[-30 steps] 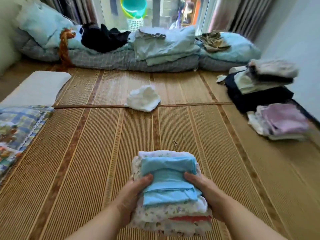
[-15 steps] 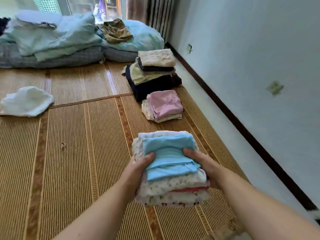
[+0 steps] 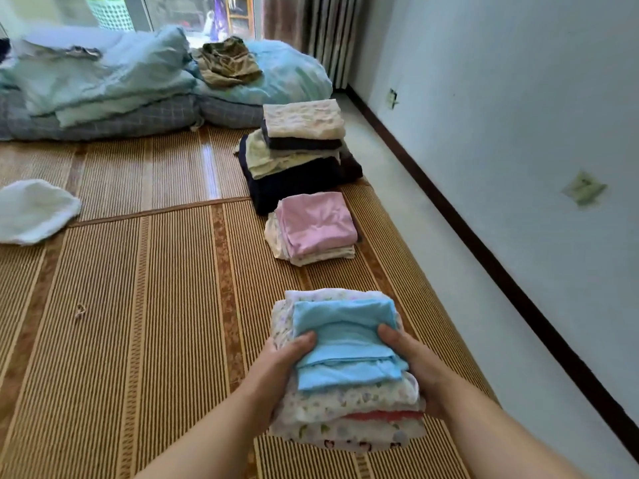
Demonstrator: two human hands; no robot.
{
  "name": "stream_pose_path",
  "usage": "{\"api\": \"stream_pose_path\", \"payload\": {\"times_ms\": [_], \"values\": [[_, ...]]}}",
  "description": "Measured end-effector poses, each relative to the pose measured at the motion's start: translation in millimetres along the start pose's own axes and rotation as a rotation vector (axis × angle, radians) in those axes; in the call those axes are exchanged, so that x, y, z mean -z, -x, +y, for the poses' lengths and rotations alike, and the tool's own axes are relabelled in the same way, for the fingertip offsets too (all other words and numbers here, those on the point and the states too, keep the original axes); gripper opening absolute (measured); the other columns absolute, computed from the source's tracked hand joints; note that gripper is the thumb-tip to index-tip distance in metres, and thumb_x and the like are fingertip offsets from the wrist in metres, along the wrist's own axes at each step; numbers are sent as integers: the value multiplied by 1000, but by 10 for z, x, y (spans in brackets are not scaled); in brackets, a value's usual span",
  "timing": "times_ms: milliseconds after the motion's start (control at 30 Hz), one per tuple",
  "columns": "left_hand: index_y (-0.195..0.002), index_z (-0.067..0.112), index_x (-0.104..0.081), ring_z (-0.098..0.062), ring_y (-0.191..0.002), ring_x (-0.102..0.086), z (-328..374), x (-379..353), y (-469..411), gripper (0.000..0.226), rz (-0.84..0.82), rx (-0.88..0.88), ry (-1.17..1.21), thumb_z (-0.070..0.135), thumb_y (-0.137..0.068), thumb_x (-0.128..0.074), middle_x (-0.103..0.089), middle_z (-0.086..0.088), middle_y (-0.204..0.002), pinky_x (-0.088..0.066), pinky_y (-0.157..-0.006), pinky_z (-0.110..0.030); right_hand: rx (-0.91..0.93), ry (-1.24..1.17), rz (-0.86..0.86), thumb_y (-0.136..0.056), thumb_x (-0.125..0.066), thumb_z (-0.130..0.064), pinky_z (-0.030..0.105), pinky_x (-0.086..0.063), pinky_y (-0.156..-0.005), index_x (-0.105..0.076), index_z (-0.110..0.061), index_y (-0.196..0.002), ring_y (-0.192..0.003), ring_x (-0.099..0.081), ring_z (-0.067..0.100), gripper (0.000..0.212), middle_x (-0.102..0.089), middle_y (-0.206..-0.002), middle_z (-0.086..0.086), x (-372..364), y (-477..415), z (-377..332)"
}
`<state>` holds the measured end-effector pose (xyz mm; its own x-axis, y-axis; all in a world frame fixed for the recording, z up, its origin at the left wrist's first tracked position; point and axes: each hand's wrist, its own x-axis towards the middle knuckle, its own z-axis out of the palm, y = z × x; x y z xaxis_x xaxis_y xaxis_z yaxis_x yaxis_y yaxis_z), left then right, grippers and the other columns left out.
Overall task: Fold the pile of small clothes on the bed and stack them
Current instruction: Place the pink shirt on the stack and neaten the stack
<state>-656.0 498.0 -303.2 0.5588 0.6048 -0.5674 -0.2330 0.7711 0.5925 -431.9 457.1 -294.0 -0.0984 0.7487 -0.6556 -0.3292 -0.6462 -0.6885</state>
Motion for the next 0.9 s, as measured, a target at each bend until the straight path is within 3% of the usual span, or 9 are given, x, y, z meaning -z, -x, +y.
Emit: {"api": "stream_pose_path", "payload": {"times_ms": [67,167,367,467,633,700,767,800,900], "values": [[-130,12,-47,-45,-100,-66,-16,-149,-304,66,40,-12,18,27,-71,-74,-66,-25,-115,-59,-76,-49,4,-4,-18,-63,-83,-43,55,-48,-96,-51,-22,-131,-110,-63,40,77,-65,-121,19,282,-231,-165],[-131,16,-48,-44,-104,-65,-8,-271,-794,64,100,-53,52,29,-74,-73,-65,-24,-119,-57,-81,-52,-4,41,-103,-68,-79,-41,44,-56,-82,-53,-19,-130,-105,-66,36,70,-67,-118,18,610,-633,-490],[-135,11,-48,-43,-108,-63,83,-223,-1765,78,211,-92,44,37,-67,-77,-63,-23,-124,-57,-80,-49,-78,88,-185,-81,-67,-41,35,-59,-68,-54,-15,-129,-91,-71,28,56,-71,-111,14,1080,-1567,-881],[-133,10,-51,-41,-106,-64,192,-79,-2079,74,254,-112,46,40,-68,-73,-63,-22,-124,-58,-76,-45,-75,168,-228,-77,-62,-43,32,-59,-64,-59,-14,-122,-83,-72,24,54,-73,-102,11,1118,-2002,-983],[-130,14,-51,-35,-97,-69,288,203,-2533,60,355,-157,-123,44,-81,-69,-66,-18,-120,-59,-71,-41,-77,212,-169,-78,-68,-49,41,-56,-85,-64,-15,-121,-103,-68,31,55,-70,-113,13,1192,-2694,-942],[-133,20,-45,-35,-94,-70,280,301,-2707,78,489,-148,-285,56,-70,-76,-65,-15,-121,-59,-74,-45,-31,384,-85,-72,-72,-59,44,-56,-87,-59,-17,-126,-103,-67,32,70,-69,-117,11,1255,-2866,-911],[-141,33,-32,-36,-104,-66,241,382,-2845,113,665,-128,-472,76,-49,-78,-58,-12,-133,-54,-88,-52,86,663,51,-55,-75,-73,49,-50,-95,-43,-19,-141,-114,-61,29,106,-57,-135,7,1319,-2970,-902],[-146,32,-22,-36,-112,-61,204,360,-2863,120,732,-131,-554,80,-49,-74,-52,-12,-139,-49,-95,-53,153,781,121,-56,-74,-73,50,-46,-100,-35,-20,-145,-122,-54,28,111,-49,-141,5,1318,-2949,-898],[-151,23,-3,-39,-124,-49,183,314,-2889,116,871,-125,-715,73,-68,-65,-40,-15,-147,-41,-104,-54,383,1021,272,-75,-67,-61,44,-42,-103,-30,-21,-147,-128,-47,26,91,-45,-144,4,1304,-2878,-900]]}}
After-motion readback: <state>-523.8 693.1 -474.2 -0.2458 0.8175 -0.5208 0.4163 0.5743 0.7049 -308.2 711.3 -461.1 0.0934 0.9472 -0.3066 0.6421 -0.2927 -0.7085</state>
